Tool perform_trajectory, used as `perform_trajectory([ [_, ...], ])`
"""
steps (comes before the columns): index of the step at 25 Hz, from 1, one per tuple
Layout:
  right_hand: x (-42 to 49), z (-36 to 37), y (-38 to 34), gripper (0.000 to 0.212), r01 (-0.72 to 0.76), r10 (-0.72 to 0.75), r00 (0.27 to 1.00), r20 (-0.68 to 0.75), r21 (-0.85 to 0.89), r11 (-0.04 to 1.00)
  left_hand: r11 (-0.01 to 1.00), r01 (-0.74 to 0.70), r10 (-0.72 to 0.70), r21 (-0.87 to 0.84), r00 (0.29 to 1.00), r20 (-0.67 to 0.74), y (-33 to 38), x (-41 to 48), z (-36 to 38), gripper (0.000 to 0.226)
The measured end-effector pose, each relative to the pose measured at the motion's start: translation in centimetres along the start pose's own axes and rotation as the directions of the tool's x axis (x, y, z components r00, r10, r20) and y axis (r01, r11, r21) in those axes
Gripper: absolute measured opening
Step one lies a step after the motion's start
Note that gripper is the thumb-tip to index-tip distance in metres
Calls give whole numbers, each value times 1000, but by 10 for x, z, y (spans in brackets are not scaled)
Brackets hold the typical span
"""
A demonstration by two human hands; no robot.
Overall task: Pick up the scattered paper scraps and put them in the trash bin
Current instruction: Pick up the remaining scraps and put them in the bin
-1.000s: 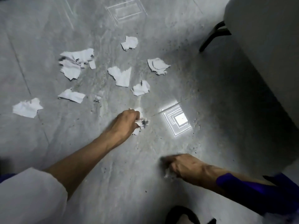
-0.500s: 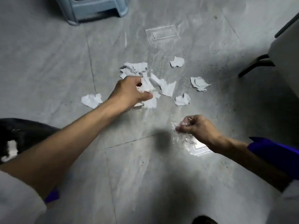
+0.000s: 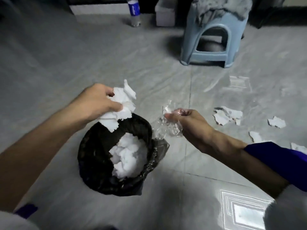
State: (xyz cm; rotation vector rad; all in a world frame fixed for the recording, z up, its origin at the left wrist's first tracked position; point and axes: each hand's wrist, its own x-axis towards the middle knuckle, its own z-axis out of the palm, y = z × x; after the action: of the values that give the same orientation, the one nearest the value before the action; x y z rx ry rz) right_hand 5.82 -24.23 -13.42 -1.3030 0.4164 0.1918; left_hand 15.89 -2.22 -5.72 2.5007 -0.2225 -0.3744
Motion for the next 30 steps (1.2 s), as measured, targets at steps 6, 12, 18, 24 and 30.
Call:
perform_trajectory([
  [6,31,89,38,11,-195,194,981,-21,-167,967,977,177,-203,121,947,248,-105,1,27,22],
  [12,33,95,39,39,-275,321,943,93,-330,903,994,64,-78,90,983,164,-80,12,33,46],
  [18,33,1,-3,24,-188,228,969,90,-326,927,1000,1,4,-28,988,155,-4,15,62,32],
  [24,15,-188,7,22,-309,210,936,-284,-373,875,994,-16,50,-107,946,319,121,27,122,25],
  [30,19,-271,88,64,-158,135,984,-116,-920,358,997,-27,3,76,951,308,144,55,213,40],
])
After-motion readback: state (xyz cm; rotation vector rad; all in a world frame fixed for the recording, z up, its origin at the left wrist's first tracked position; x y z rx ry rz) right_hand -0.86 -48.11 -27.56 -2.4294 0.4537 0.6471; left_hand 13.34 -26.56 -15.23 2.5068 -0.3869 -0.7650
